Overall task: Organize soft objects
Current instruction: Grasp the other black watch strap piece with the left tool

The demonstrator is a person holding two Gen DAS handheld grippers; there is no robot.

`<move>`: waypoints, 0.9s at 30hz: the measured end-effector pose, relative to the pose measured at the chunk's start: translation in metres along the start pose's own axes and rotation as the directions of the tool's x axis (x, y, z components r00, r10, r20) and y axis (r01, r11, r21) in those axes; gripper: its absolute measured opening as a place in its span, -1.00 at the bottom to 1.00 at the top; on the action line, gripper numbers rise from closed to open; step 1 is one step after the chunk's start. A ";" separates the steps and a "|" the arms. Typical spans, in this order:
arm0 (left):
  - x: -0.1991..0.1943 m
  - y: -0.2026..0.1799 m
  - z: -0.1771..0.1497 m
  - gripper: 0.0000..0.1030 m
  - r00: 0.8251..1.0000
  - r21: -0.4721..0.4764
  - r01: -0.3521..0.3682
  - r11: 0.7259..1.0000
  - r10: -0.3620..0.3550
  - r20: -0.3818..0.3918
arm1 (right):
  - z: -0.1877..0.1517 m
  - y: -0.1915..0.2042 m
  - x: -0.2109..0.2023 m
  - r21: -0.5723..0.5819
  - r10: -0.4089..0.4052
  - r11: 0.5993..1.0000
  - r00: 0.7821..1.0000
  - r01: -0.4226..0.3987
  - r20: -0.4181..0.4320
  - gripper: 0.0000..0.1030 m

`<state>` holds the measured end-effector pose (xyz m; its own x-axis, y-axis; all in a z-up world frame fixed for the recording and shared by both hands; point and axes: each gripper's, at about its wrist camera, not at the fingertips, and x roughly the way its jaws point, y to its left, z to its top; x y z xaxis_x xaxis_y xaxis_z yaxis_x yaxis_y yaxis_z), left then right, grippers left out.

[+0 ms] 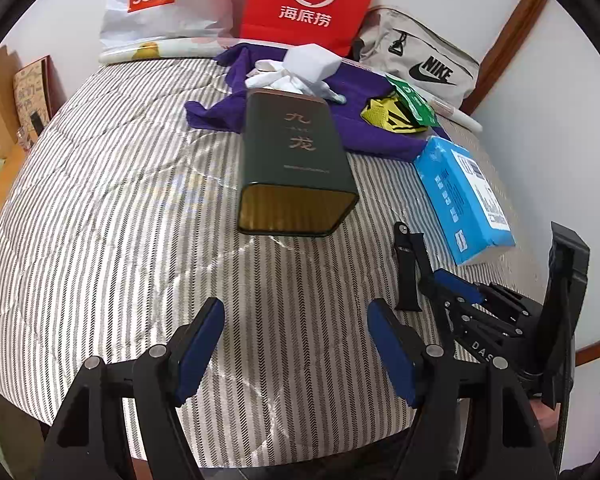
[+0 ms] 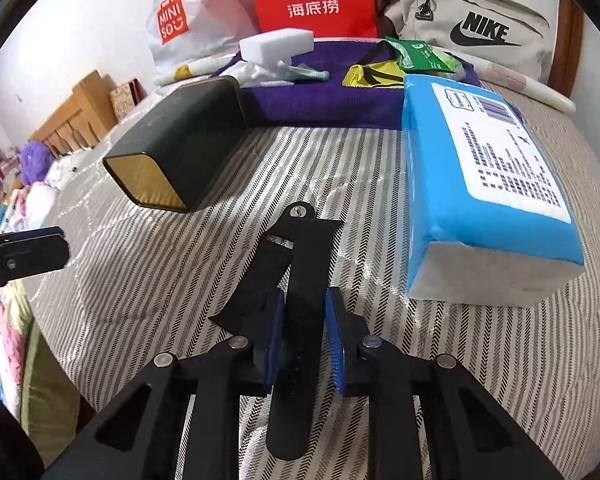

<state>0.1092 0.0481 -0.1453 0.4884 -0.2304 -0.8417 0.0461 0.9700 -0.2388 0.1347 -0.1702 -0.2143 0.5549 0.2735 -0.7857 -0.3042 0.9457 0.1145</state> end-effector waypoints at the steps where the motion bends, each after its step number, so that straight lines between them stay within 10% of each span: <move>1: 0.002 -0.002 0.000 0.40 1.000 0.006 -0.002 1.000 0.002 -0.003 | 0.000 0.000 -0.001 -0.002 -0.002 1.000 1.000 0.002 -0.002 -0.59; 16: 0.063 -0.083 -0.001 0.40 0.999 0.188 -0.019 0.982 0.028 -0.044 | -0.042 -0.016 -0.057 -0.046 0.013 0.999 1.000 -0.012 0.019 -0.59; 24: 0.090 -0.127 -0.003 0.40 0.986 0.351 -0.166 0.922 0.164 0.036 | -0.060 -0.057 -0.064 0.025 -0.010 1.000 1.000 0.010 0.023 -0.59; 27: 0.086 -0.112 -0.001 0.31 0.994 0.311 -0.107 0.944 0.111 0.002 | -0.060 -0.064 -0.064 0.042 -0.008 0.999 0.999 0.007 0.033 -0.59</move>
<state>0.1453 -0.0807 -0.1916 0.4925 -0.1206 -0.8619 0.2627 0.9648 0.0151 0.0727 -0.2588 -0.2080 0.5828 0.2717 -0.7658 -0.2676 0.9540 0.1349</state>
